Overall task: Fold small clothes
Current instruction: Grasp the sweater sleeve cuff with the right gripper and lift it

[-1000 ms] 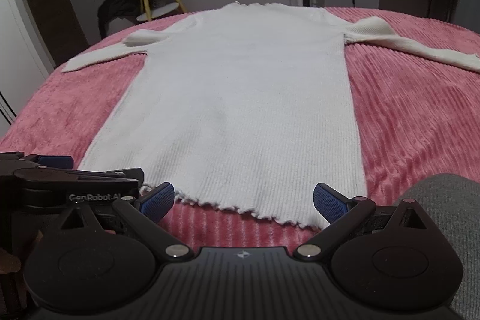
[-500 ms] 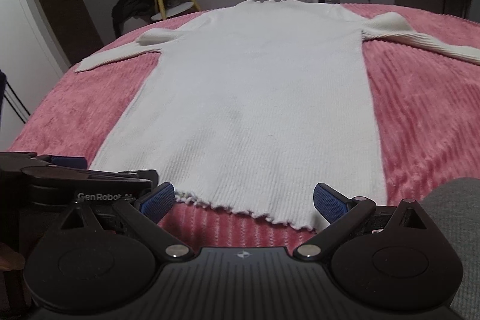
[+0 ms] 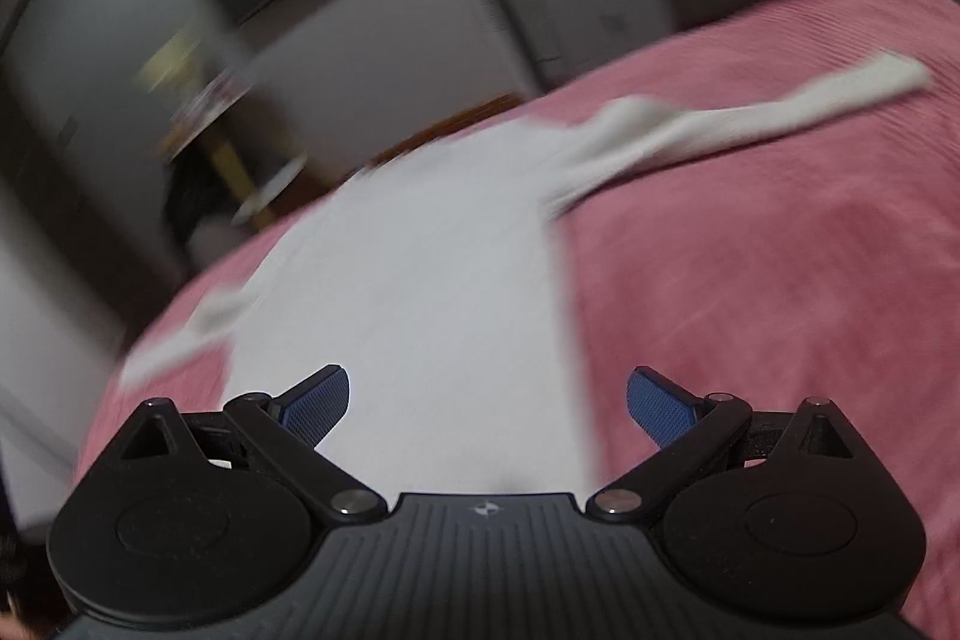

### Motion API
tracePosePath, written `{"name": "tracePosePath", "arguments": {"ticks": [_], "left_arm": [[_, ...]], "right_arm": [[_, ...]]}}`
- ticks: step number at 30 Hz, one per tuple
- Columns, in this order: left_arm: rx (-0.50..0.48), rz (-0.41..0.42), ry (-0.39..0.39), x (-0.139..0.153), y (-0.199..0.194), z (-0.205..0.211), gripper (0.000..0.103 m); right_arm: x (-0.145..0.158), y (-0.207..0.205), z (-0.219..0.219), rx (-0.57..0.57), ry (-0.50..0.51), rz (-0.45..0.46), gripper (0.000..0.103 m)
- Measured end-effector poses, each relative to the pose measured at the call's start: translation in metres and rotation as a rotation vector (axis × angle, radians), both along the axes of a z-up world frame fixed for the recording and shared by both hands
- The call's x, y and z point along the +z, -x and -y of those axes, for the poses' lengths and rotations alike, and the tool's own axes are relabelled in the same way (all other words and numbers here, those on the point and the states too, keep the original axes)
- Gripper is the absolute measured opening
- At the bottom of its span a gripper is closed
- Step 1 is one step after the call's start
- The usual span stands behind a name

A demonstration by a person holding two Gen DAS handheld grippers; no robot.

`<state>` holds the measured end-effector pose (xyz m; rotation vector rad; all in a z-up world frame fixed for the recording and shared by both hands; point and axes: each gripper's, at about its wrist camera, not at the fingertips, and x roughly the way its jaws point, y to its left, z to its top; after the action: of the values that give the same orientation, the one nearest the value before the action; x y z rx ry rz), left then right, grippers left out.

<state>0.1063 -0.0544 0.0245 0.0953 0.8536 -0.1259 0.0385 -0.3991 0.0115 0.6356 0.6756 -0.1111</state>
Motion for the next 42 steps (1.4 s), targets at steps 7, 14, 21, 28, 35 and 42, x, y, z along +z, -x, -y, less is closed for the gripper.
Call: {"name": "tracePosePath", "arguments": {"ticks": [7,14,21,28,35,42], "left_arm": [[0.048,0.074,-0.049,-0.048,-0.051,0.021,0.103],[0.131,0.102,0.02,-0.071,-0.066,0.012,0.103],[0.119,0.164,0.007,-0.08,-0.063,0.016,0.103],[0.137,0.125,0.066,-0.08,-0.069,0.007,0.103],[0.128,0.085,0.113,-0.08,-0.072,-0.004,0.103],[0.094,0.08,0.116,-0.073,-0.069,-0.01,0.103]], "right_arm": [[-0.027,-0.029,0.158,-0.363,-0.167,0.039,0.088],[-0.034,-0.098,0.244,-0.541,-0.133,0.016,0.046],[-0.052,-0.167,0.256,-0.613,-0.042,-0.132,0.047],[-0.062,-0.178,0.249,-0.633,0.089,-0.219,0.005],[-0.008,-0.156,0.205,-0.591,0.168,-0.014,0.003],[0.088,-0.165,0.04,-0.081,0.203,0.404,0.003]]}}
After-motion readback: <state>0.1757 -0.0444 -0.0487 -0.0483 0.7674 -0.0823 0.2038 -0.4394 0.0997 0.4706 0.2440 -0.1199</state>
